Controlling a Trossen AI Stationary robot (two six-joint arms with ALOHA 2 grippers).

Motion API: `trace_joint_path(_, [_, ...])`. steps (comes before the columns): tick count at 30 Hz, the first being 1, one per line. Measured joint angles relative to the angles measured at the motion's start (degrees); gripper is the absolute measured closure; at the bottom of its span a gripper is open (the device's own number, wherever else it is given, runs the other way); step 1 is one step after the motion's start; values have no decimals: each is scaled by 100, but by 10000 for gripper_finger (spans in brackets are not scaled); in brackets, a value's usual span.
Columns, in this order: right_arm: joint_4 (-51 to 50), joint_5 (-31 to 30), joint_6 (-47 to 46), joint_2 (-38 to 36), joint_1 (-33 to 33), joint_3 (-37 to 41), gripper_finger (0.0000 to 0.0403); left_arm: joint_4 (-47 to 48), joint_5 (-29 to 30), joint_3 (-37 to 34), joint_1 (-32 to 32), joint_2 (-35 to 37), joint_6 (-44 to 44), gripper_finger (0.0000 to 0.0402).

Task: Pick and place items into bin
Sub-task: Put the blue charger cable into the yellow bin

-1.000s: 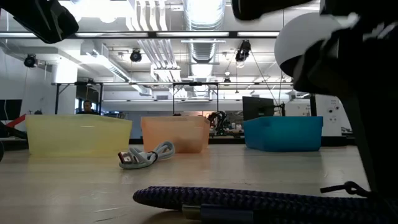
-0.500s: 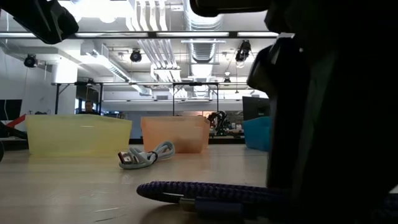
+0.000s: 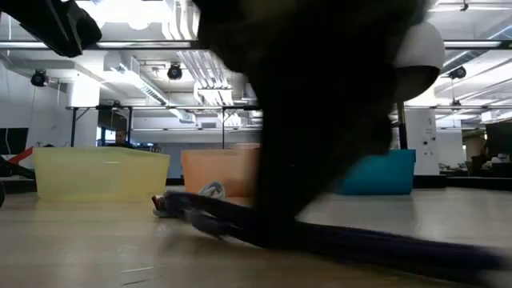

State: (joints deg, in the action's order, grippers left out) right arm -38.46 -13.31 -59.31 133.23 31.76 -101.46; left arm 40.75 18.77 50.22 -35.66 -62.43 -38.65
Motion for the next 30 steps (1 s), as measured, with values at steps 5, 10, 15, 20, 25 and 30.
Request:
trace_joint_path(5, [375, -2510, -1197, -496, -321, 61, 390, 121, 1049, -7, -34, 126, -426, 320])
trace_joint_path(10, [612, -4071, -1414, -1649, -742, 96, 390, 288, 2368, -114, -242, 693, -1280, 319])
trace_joint_path(15, [2330, -3633, 548, -1775, -1292, 206, 390, -68, 3225, -663, -246, 1259, -2027, 305])
trace_joint_path(20, [3963, -2582, 1370, -1749, -1743, 130, 390, -1786, 3576, -1284, -230, 1989, -1742, 278])
trace_joint_path(25, [3891, -2184, 1425, -1659, -1918, 174, 390, -2603, 3532, -1922, -215, 2593, -1542, 244])
trace_joint_path(30, [3970, -1869, 1451, -1702, -2013, 144, 390, -4916, 2750, -2675, 93, 2909, -588, 224])
